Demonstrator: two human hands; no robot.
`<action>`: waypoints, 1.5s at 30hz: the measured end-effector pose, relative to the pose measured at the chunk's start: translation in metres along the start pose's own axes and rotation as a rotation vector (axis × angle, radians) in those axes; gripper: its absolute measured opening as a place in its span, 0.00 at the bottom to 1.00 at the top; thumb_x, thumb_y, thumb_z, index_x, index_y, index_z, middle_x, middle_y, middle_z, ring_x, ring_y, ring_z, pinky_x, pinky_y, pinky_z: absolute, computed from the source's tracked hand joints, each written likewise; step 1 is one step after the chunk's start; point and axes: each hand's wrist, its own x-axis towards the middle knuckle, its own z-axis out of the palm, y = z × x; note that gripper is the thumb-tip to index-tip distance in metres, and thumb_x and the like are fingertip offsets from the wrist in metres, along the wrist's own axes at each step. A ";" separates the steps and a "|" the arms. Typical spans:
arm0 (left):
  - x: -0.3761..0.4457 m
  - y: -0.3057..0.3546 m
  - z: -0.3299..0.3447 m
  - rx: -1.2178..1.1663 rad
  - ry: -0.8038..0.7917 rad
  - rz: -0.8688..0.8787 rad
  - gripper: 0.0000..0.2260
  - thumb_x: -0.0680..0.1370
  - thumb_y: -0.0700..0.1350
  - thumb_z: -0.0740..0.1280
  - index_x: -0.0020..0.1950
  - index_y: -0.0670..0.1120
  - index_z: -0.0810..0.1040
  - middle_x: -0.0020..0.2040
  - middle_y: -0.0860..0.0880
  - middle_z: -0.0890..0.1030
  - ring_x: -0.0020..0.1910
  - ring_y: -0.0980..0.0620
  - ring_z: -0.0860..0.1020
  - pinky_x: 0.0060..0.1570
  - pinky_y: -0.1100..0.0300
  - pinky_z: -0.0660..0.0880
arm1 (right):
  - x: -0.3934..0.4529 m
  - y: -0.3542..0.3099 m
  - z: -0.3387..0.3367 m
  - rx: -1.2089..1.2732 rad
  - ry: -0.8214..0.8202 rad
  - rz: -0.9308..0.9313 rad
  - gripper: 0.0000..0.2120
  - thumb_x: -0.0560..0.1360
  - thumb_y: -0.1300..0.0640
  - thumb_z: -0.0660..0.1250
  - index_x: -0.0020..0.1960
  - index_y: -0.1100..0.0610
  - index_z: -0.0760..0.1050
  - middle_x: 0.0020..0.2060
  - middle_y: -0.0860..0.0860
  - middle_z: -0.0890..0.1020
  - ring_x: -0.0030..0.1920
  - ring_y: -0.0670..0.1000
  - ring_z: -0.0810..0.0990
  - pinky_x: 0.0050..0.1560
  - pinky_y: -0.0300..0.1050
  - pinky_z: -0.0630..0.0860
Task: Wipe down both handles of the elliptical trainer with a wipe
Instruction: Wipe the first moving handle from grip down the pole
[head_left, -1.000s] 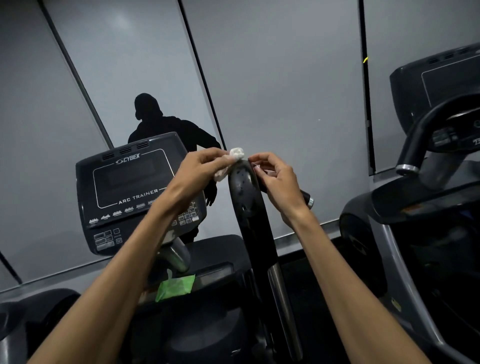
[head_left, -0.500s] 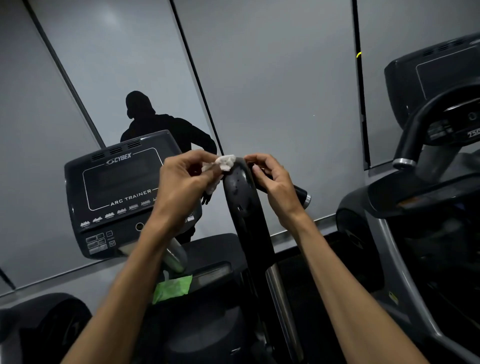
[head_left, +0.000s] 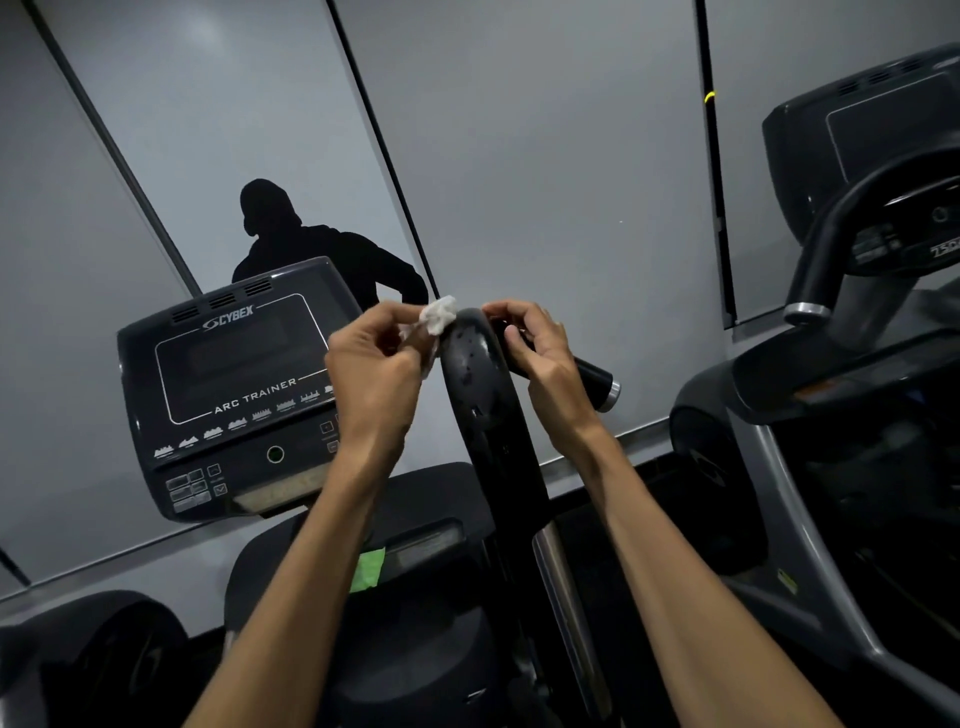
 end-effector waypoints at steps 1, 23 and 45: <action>0.011 -0.004 0.008 0.015 0.012 -0.026 0.06 0.77 0.36 0.74 0.42 0.45 0.84 0.36 0.44 0.80 0.34 0.53 0.73 0.32 0.62 0.71 | 0.000 0.000 0.000 0.002 0.004 -0.001 0.13 0.81 0.49 0.58 0.56 0.34 0.78 0.52 0.34 0.78 0.66 0.53 0.72 0.69 0.60 0.71; 0.003 -0.028 0.043 -0.614 -0.054 -0.958 0.16 0.85 0.44 0.58 0.43 0.37 0.76 0.36 0.42 0.79 0.32 0.50 0.77 0.26 0.62 0.78 | 0.003 0.011 -0.010 0.122 0.059 0.014 0.15 0.83 0.48 0.57 0.52 0.43 0.83 0.55 0.50 0.85 0.63 0.60 0.79 0.66 0.68 0.72; 0.027 0.015 -0.006 0.310 -0.137 0.118 0.07 0.75 0.46 0.77 0.51 0.46 0.87 0.41 0.45 0.86 0.36 0.56 0.80 0.39 0.59 0.77 | 0.000 0.006 -0.012 0.125 0.049 0.028 0.16 0.83 0.46 0.58 0.55 0.48 0.84 0.55 0.52 0.86 0.62 0.59 0.81 0.66 0.66 0.73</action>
